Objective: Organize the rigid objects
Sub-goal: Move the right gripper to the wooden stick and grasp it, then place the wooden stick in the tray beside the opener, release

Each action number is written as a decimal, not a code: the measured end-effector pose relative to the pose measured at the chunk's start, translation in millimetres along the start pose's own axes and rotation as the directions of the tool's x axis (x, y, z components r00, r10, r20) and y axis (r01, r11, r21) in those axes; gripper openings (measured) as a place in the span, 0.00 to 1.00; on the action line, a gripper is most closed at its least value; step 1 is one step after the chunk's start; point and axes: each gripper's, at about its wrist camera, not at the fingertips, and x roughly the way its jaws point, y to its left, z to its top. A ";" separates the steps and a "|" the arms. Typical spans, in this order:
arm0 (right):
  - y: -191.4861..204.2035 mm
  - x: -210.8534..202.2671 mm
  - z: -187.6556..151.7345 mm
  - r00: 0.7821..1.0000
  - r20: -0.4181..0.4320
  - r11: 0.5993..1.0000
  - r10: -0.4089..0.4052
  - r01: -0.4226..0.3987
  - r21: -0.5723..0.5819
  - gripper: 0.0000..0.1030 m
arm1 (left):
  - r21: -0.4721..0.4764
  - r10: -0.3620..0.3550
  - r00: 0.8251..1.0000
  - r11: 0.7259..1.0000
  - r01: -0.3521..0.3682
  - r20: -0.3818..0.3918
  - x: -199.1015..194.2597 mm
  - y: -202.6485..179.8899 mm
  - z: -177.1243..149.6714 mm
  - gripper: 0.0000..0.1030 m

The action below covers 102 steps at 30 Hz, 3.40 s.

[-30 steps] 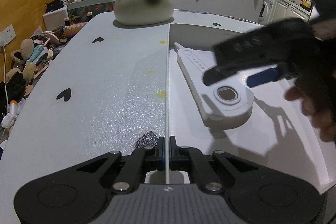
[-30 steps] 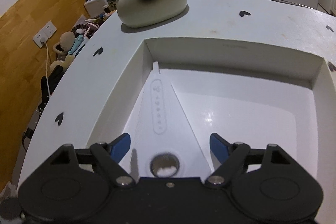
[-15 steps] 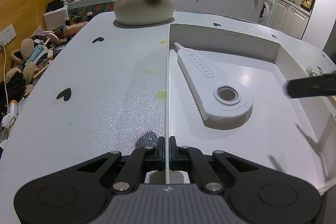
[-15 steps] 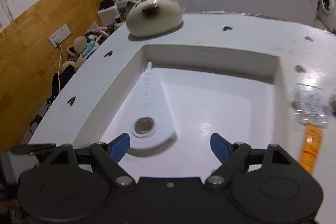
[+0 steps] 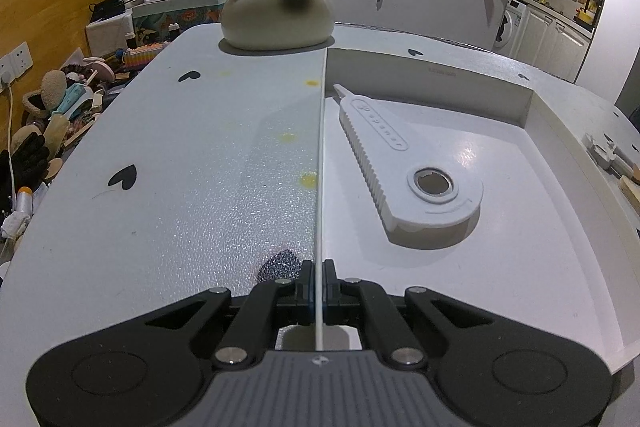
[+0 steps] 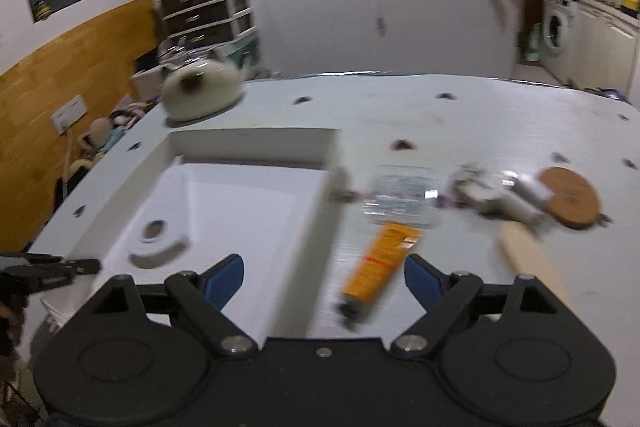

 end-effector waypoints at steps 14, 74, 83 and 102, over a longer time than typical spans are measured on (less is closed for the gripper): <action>-121.0 -3.3 -31.0 0.982 0.007 0.977 -0.188 0.186 0.103 0.86 | -0.015 0.004 1.000 1.000 -0.004 0.007 -0.4 0.6 -1.4 0.02; 34.2 41.1 43.2 0.987 0.016 0.984 0.160 -0.158 -0.082 0.34 | -0.035 0.008 1.000 0.999 -0.008 0.016 -0.8 0.4 -2.5 0.02; 108.3 114.8 58.1 0.975 -0.115 0.968 0.191 -0.206 -0.140 0.34 | -0.030 0.003 1.000 1.000 -0.002 0.019 -0.1 1.4 -2.8 0.02; 151.3 194.6 63.3 0.956 -0.224 0.960 0.188 -0.227 -0.165 0.35 | -0.033 -0.005 1.000 0.999 0.005 0.018 0.6 3.6 -3.5 0.02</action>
